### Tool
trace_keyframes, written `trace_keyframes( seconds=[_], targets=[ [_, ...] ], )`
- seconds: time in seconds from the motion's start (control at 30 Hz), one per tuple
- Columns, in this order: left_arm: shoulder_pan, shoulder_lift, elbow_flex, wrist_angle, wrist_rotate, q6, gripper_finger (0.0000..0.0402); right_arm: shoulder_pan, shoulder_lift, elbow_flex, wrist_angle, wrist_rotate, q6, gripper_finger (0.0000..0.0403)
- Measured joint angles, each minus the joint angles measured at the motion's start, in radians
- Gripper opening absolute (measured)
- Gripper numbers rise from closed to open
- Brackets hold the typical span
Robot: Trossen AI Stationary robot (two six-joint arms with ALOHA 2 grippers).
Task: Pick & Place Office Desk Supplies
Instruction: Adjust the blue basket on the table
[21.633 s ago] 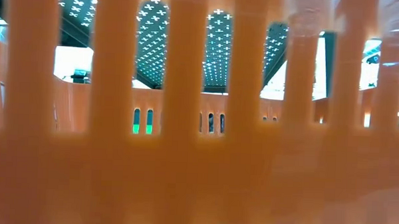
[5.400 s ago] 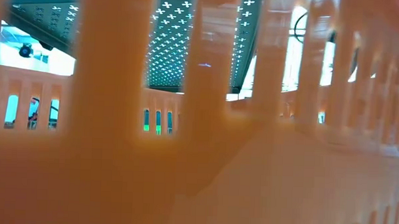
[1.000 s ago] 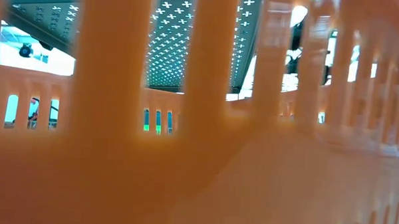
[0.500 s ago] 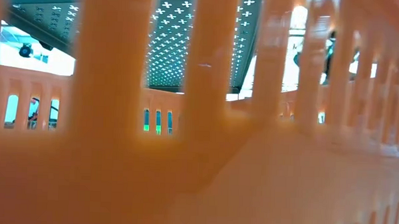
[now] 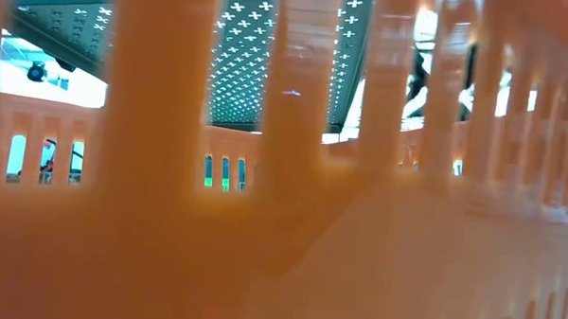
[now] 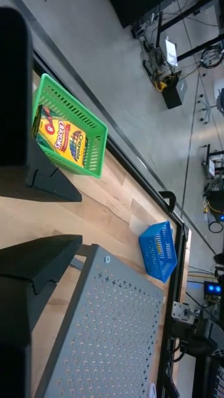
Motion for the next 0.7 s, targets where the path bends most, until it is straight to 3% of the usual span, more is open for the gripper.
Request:
trace_keyframes(
  seconds=[0.23, 0.43, 0.7],
  targets=[
    [0.000, 0.000, 0.000, 0.000, 0.000, 0.000, 0.0098, -0.078, 0.119, 0.455, -0.712, -0.054, -0.035, 0.0118],
    [0.000, 0.000, 0.000, 0.000, 0.000, 0.000, 0.0098, -0.264, 0.388, 0.832, -1.109, -0.370, -0.077, 0.0118],
    [0.000, 0.000, 0.000, 0.000, 0.000, 0.000, 0.0098, -0.304, 0.723, 1.119, -1.430, -0.301, -0.175, 0.0118]
  ],
)
